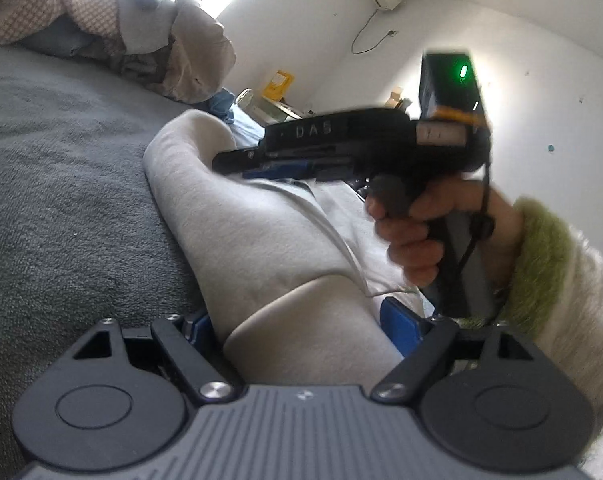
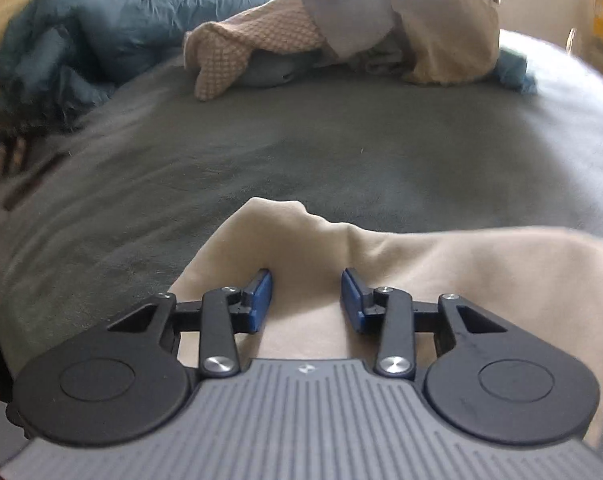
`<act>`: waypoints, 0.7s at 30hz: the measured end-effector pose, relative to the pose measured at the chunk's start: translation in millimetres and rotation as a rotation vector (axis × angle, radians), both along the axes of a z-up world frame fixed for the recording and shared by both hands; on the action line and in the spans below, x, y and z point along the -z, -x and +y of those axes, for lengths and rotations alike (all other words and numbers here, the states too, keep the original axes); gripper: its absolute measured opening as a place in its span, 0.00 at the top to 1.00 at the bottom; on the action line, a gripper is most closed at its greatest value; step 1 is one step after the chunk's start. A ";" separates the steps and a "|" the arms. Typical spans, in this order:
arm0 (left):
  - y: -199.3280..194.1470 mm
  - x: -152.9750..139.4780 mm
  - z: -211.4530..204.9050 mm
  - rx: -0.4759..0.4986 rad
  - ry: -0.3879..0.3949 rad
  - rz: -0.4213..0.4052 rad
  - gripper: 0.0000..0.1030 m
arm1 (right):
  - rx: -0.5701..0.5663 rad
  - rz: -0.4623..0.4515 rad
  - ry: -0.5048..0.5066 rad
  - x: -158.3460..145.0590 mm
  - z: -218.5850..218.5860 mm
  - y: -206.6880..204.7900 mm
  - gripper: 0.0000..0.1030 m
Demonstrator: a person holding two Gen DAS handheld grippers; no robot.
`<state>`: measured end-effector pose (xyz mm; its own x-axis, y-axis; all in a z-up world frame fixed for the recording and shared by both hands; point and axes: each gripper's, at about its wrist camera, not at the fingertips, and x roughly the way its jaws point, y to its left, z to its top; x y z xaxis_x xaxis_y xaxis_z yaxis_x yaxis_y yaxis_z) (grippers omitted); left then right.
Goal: Fold clothes
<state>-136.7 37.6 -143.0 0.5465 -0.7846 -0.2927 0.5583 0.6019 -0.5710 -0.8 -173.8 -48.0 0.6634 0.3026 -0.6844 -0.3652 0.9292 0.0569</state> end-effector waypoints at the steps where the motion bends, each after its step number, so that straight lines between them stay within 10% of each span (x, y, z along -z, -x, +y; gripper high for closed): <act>1: 0.2 0.6 1.0 0.001 0.002 -0.004 0.18 | -0.005 -0.014 0.042 -7.2 7.2 3.1 0.64; 10: -0.7 2.9 -0.2 0.002 0.032 -0.001 0.19 | -0.083 -0.026 0.103 8.9 41.5 -21.0 0.68; 21: -16.2 5.9 -2.0 0.016 0.002 0.009 0.17 | 0.005 -0.060 -0.097 -17.3 -4.1 5.9 0.62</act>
<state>-120.5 35.6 -148.9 0.5310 -0.7940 -0.2961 0.5630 0.5917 -0.5770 -6.7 -178.0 -30.8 0.7039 0.3620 -0.6111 -0.3661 0.9222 0.1246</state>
